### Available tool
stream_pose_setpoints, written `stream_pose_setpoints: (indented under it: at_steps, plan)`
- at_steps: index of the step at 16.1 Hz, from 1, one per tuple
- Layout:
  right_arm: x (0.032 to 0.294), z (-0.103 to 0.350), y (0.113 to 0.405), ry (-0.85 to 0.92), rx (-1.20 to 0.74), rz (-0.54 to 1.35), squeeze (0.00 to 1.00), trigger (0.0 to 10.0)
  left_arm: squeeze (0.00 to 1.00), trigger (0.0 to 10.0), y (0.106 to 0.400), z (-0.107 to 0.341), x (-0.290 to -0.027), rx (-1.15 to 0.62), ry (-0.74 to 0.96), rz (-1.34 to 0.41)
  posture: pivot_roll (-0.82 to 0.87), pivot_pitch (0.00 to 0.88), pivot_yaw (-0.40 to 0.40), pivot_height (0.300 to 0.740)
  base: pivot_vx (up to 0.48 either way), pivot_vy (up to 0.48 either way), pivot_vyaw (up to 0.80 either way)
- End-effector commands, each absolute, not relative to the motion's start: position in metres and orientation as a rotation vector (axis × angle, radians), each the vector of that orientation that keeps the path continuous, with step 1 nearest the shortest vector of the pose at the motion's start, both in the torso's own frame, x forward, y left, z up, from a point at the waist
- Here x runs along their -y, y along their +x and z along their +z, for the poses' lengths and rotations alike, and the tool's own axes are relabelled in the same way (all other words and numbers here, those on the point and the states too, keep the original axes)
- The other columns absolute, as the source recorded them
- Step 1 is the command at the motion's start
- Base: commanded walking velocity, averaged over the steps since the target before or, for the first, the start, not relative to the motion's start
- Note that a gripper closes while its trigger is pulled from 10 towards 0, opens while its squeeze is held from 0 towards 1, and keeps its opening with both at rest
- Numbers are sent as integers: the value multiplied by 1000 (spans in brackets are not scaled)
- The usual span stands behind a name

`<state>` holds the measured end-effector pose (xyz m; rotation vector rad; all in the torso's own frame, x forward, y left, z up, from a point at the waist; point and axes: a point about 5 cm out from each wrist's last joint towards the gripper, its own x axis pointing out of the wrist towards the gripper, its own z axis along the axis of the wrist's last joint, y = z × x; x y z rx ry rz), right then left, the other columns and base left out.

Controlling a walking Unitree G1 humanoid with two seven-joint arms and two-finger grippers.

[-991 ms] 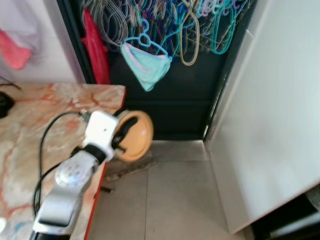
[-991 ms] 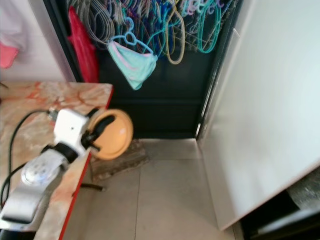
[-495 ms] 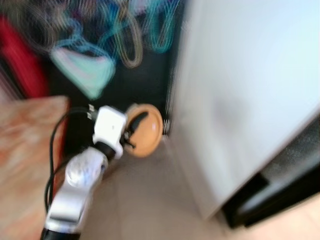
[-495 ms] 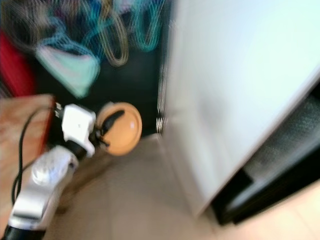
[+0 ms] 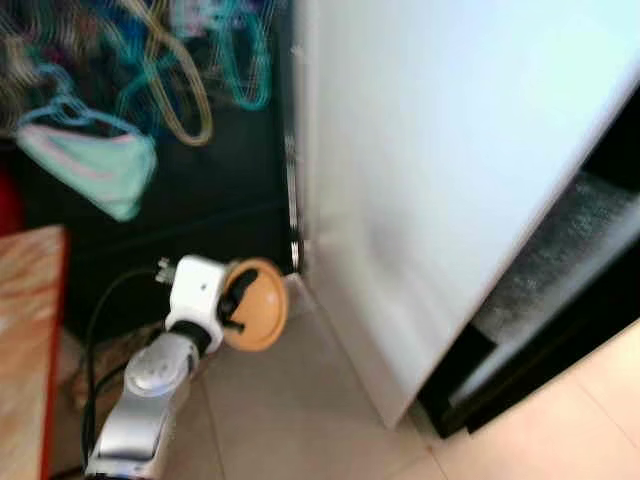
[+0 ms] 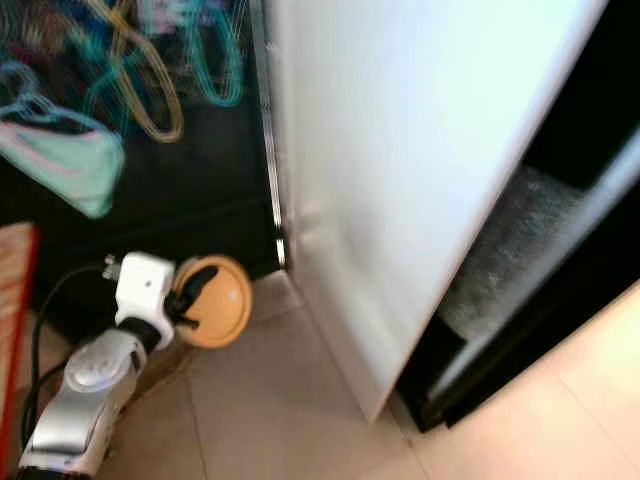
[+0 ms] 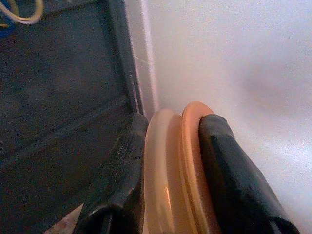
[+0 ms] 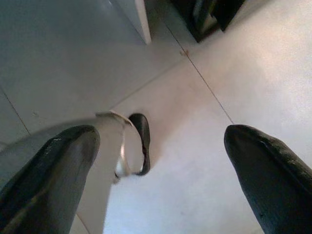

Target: Restocking fridge

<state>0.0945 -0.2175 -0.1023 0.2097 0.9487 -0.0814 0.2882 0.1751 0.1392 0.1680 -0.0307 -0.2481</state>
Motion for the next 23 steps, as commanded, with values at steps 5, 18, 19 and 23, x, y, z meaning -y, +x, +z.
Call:
stream_pose_setpoints:
  at_steps: [5, 18, 19, 23]
  plan:
    - [216, -104, 92, 222, -960, -104, 0, 10000, 0, 10000, 271, 21, -216, -445, 17, -41, 83, 70, -9, 740, 0, 0, -480]
    - [221, -101, 102, 212, -941, -119, 0, 10000, 0, 10000, 201, -61, -248, -769, -349, 460, 46, 10, -15, 740, 0, 0, -615]
    - [220, -101, 103, 212, -941, -119, 0, 10000, 0, 10000, 201, -60, -250, -750, -390, 492, 46, 10, -15, 740, 0, 0, 0]
    - [215, -102, 105, 221, -939, -125, 0, 10000, 0, 10000, 207, -58, -248, -725, -415, 462, 37, 0, 12, 740, 0, 0, 0]
